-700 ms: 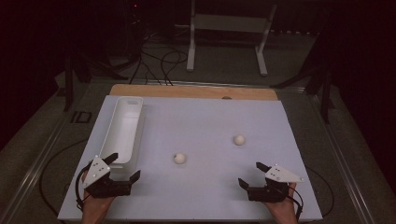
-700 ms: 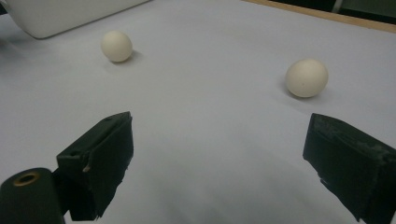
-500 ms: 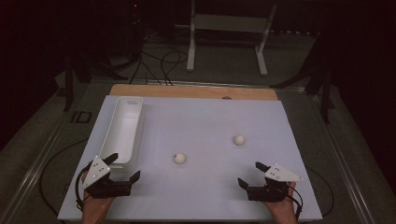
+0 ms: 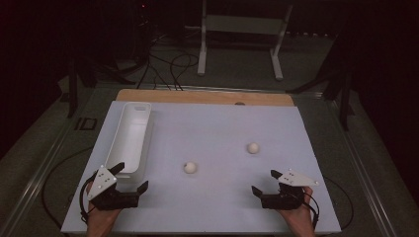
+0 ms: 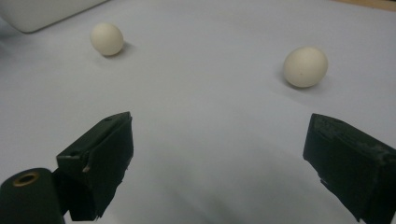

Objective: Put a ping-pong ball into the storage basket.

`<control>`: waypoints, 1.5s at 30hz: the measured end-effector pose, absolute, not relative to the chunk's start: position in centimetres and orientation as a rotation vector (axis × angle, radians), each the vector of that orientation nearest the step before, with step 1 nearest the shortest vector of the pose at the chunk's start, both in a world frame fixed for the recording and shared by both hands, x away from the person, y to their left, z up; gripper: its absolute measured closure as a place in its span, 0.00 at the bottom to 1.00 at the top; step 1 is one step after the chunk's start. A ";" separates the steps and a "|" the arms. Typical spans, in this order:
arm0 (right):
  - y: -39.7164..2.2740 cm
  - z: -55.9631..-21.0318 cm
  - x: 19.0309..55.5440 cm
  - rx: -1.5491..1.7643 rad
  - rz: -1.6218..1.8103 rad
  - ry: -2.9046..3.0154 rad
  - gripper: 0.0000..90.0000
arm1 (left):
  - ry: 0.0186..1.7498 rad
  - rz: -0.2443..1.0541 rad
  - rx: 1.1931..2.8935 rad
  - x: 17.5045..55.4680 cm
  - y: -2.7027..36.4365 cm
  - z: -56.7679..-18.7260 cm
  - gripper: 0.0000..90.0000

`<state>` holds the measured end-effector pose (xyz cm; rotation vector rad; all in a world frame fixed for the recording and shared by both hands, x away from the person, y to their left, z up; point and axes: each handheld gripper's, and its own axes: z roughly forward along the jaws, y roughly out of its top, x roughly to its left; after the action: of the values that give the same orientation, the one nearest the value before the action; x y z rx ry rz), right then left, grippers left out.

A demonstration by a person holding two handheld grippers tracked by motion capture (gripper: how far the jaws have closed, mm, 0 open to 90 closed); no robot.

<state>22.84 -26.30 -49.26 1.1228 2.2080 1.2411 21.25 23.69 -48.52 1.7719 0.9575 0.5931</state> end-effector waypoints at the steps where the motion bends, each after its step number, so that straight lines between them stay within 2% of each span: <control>1: -26.3 -49.2 22.9 1.123 1.234 2.214 0.09 | 0.958 0.594 1.771 21.3 23.7 -48.5 0.00; 18: -25.6 -47.4 24.7 1.140 1.178 2.245 0.09 | 0.958 0.583 1.774 21.3 23.7 -48.6 0.00; 45: -24.7 -46.6 27.5 1.192 1.051 2.315 0.09 | 0.956 0.575 1.772 21.3 23.7 -48.7 0.00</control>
<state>27.54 -24.67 -46.59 1.1922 2.3151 1.0511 21.30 23.71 -48.72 1.7722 0.9564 0.5746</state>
